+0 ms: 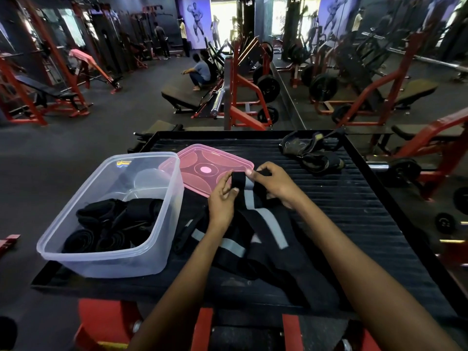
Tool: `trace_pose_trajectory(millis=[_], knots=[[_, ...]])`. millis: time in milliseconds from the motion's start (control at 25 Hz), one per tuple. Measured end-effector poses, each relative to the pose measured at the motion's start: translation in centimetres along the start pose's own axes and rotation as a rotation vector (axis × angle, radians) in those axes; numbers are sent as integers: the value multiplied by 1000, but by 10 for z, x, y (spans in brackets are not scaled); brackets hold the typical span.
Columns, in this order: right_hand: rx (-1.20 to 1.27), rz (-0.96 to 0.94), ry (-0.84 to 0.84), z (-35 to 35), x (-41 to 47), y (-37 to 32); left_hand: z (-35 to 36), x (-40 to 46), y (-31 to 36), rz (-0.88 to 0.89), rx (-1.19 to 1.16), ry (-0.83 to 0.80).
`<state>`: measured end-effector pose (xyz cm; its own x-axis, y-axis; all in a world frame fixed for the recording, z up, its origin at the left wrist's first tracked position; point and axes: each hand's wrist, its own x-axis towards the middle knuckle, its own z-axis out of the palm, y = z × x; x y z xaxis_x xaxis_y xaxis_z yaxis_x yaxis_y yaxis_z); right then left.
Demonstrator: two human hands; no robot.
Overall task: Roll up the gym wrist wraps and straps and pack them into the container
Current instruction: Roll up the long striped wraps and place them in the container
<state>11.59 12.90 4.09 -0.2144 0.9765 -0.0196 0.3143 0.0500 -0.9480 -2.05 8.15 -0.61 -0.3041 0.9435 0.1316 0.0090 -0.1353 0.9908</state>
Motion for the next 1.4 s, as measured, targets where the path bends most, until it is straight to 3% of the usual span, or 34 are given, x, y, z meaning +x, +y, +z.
trace_pose_trajectory(millis=[80, 240, 320, 440, 560, 720, 920, 1200, 1400], knots=[[43, -23, -62, -9, 3, 9, 3, 3, -1, -33, 7, -90], [83, -129, 116, -26, 9, 36, 31, 11, 3, -185, -78, -278], [61, -159, 113, -36, 12, 45, 43, 14, -1, -212, -79, -237], [14, -94, 24, -40, 11, 48, 45, 16, -10, -25, 68, -154], [34, 5, -84, -42, 10, 47, 42, 16, -15, 43, 85, -139], [76, -200, 5, -44, 15, 44, 45, 14, -18, -27, -28, -140], [155, -32, -64, -43, 14, 40, 42, 14, -18, 4, -131, -187], [118, -202, 44, -39, 17, 49, 42, 15, -16, -25, -58, -153], [156, -128, 23, -35, 19, 48, 39, 17, -17, 29, 0, -146]])
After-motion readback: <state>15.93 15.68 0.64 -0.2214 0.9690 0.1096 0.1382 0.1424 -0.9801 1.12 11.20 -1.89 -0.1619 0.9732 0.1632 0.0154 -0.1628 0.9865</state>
